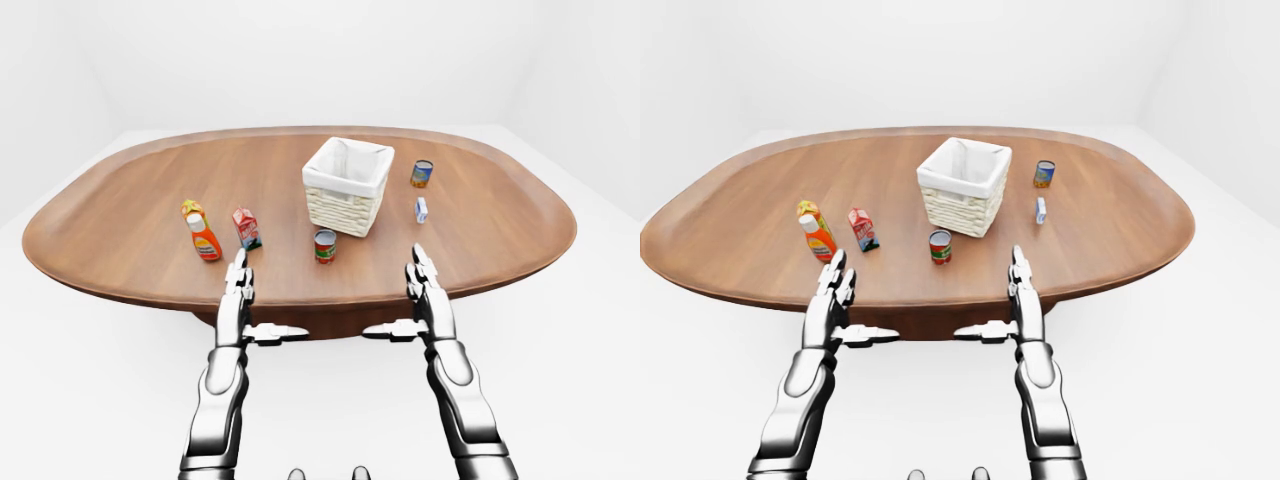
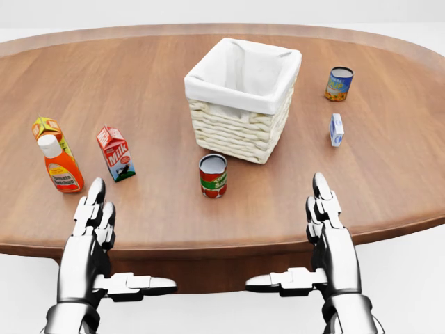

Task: Pick the milk and place it in the basket.

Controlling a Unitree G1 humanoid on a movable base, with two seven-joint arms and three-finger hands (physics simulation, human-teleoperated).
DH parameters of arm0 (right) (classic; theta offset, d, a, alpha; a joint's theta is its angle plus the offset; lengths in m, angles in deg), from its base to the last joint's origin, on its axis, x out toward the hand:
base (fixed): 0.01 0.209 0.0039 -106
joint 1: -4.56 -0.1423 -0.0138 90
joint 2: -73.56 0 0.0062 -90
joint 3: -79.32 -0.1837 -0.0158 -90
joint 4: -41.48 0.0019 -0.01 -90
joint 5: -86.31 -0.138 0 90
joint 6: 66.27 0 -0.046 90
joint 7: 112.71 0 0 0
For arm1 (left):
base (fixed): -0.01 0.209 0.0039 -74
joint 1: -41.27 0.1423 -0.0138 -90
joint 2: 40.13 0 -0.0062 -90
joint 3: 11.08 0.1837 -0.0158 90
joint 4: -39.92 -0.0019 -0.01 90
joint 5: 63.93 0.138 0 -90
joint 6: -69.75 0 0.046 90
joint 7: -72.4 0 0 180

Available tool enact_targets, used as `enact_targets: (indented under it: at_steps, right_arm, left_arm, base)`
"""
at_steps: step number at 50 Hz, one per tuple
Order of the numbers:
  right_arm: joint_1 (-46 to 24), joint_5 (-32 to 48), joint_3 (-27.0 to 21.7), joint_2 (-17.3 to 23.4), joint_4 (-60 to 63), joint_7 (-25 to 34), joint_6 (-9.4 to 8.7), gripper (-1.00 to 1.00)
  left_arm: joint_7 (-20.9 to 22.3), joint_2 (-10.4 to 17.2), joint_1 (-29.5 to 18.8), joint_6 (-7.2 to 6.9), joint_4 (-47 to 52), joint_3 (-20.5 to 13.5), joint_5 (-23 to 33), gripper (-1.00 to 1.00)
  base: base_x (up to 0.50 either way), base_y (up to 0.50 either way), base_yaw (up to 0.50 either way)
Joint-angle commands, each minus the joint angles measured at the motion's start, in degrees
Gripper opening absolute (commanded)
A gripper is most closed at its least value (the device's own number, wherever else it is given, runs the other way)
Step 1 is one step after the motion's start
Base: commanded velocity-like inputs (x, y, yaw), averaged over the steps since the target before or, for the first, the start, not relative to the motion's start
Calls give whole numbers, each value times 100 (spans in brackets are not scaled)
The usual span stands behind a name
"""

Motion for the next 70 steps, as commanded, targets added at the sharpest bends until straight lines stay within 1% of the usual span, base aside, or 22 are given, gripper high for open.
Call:
enact_targets:
  at_steps: [1,4,6,9,12,17,19,22,24,29,31,34,37,39,42,43,44,45,50,57,61,70]
  right_arm:
    - [148,39,-100,59,311,148,-14,100]
    - [187,181,-121,35,394,-10,75,100]
    - [231,173,-128,39,536,0,2,100]
    - [324,93,-166,42,872,41,-138,100]
    - [377,-38,-197,26,1030,111,-191,100]
    - [459,108,-131,7,1062,40,25,100]
    - [490,107,-123,4,1120,48,30,100]
    - [565,170,-95,-5,1239,28,70,100]
    - [598,155,-102,-13,1339,24,67,100]
    - [630,189,-96,-17,1410,3,94,100]
    - [661,232,-86,-20,1450,-19,172,100]
    - [674,208,-84,-20,1478,5,178,100]
    - [752,180,-74,-26,1651,36,149,100]
    - [794,204,-65,-33,1803,19,69,100]
    - [885,231,-24,-46,1988,29,72,100]
    - [906,241,-4,-47,2012,38,99,100]
    - [909,263,5,-49,2015,28,109,100]
    - [941,319,13,-52,2044,-9,167,100]
    - [975,233,-14,-48,2214,41,31,100]
    - [1058,224,-26,-53,2363,58,33,100]
    - [1072,191,-35,-56,2420,81,-10,100]
    - [1173,176,-27,-64,2707,122,-108,100]
  left_arm:
    - [-121,49,96,-149,299,-273,-45,100]
    - [13,60,94,-253,461,-343,-348,100]
    - [-98,70,102,-217,479,-362,-278,100]
    - [-231,67,181,60,521,-385,-114,100]
    - [-125,85,191,-91,669,-433,-299,100]
    - [-110,71,312,-89,873,-387,-200,100]
    - [-139,59,324,-82,903,-392,-169,100]
    - [-57,54,440,-167,1149,-345,-161,100]
    - [-75,45,491,-147,1283,-327,-67,100]
    - [-69,26,607,-236,1660,-248,107,100]
    - [-48,13,655,-372,1882,-241,116,100]
    - [1,6,718,-433,2090,-254,120,100]
    - [70,-8,844,-437,2335,-197,172,100]
    - [116,-13,932,-437,2430,-151,238,100]
    - [128,-13,974,-437,2526,-154,325,100]
    - [135,8,988,-356,2504,-142,429,100]
    - [114,-1,982,-344,2485,-152,482,100]
    - [158,-17,1004,-384,2535,-165,413,100]
    - [196,-9,963,-378,2501,-200,449,100]
    - [221,-27,1020,-382,2619,-148,530,100]
    - [261,-29,1092,-437,2826,-117,551,100]
    - [361,-38,1252,-437,3354,-41,635,100]
  base:
    - [0,0,0]
    - [0,0,0]
    - [0,0,0]
    - [0,0,0]
    - [0,0,0]
    - [0,0,0]
    - [0,0,0]
    - [0,0,0]
    - [0,0,0]
    - [0,0,0]
    - [0,0,0]
    - [0,0,0]
    - [0,0,0]
    - [0,0,0]
    - [0,0,0]
    - [0,0,0]
    - [0,0,0]
    - [0,0,0]
    - [0,0,0]
    - [0,0,0]
    - [0,0,0]
    - [0,0,0]
